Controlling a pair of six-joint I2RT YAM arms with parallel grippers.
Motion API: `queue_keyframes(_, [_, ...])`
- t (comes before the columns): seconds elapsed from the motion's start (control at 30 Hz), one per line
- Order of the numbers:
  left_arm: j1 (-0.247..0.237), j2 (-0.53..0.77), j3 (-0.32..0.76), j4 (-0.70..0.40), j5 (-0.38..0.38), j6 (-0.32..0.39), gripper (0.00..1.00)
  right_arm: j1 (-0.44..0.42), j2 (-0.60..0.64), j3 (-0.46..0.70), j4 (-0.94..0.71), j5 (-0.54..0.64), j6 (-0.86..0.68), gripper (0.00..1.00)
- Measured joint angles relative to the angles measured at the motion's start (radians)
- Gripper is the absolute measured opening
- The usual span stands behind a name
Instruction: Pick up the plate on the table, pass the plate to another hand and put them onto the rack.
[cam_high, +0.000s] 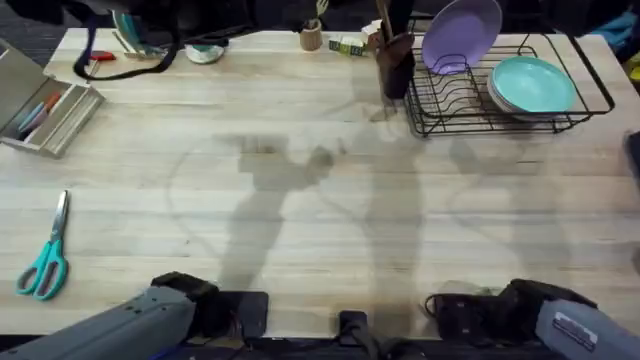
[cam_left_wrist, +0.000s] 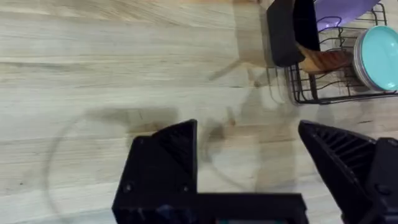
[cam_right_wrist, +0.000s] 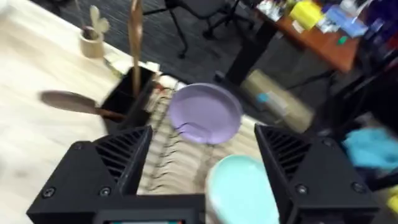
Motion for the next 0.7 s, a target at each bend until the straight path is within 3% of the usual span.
queue_keyframes(0.43, [0.000, 0.000, 0.000, -0.023, 0.000, 0.000, 0.993, 0.000, -0.131, 0.000, -0.280, 0.000, 0.403, 0.995])
queue_keyframes(0.7, [0.000, 0.000, 0.000, -0.027, 0.000, 0.000, 0.993, 0.000, -0.132, 0.000, -0.318, 0.000, 0.485, 0.996])
